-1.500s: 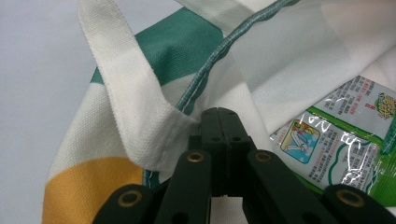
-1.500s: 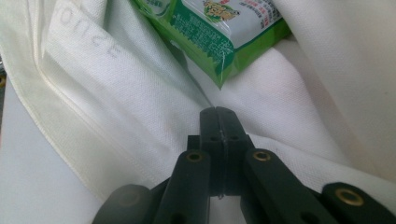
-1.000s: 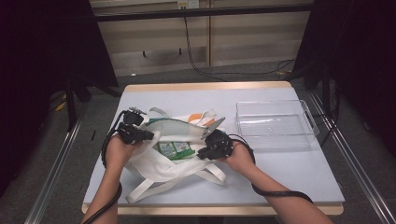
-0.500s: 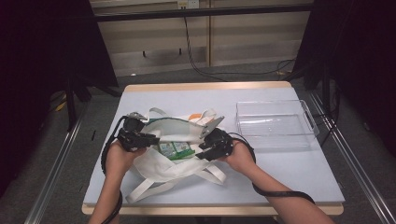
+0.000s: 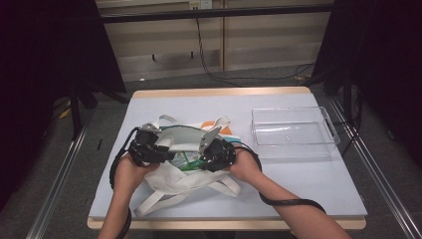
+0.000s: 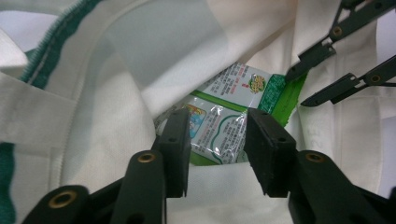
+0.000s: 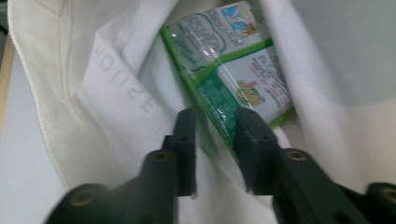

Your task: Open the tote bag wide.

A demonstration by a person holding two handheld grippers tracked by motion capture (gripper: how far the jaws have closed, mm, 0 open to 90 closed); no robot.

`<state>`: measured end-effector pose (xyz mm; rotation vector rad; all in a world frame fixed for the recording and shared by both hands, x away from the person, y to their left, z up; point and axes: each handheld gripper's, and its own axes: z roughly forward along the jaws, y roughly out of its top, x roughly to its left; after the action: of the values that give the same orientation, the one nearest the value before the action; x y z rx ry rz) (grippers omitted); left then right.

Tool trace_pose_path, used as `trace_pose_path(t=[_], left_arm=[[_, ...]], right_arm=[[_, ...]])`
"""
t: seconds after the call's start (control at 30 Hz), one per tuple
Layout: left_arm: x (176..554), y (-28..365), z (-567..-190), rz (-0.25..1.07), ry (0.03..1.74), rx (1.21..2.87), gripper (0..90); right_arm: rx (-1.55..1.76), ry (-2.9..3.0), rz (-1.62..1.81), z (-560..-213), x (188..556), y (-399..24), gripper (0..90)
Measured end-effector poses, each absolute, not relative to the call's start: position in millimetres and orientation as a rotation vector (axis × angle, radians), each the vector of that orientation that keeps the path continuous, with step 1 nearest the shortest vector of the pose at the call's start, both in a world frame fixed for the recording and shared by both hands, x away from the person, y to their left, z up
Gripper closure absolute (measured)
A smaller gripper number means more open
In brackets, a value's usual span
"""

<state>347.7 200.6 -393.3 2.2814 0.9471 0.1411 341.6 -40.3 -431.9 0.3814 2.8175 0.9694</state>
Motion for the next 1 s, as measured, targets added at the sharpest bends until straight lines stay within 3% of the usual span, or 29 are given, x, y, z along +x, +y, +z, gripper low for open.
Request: trace_pose_path(t=[0.3,0.67,1.0], left_arm=[[344.8,196.5,-399.7,0.136,0.912,2.298,55.0],[349.8,192.3,-410.7,0.104,0.894,2.336,74.7],[342.9,189.4,-420.9,0.053,0.877,2.381,87.1]], right_arm=[[0.395,2.849,0.919,-434.0,343.8,-27.9,89.9],[0.434,2.862,0.952,-429.4,346.1,-32.9,90.0],[0.496,2.858,0.972,-428.7,350.7,-35.5,90.0]])
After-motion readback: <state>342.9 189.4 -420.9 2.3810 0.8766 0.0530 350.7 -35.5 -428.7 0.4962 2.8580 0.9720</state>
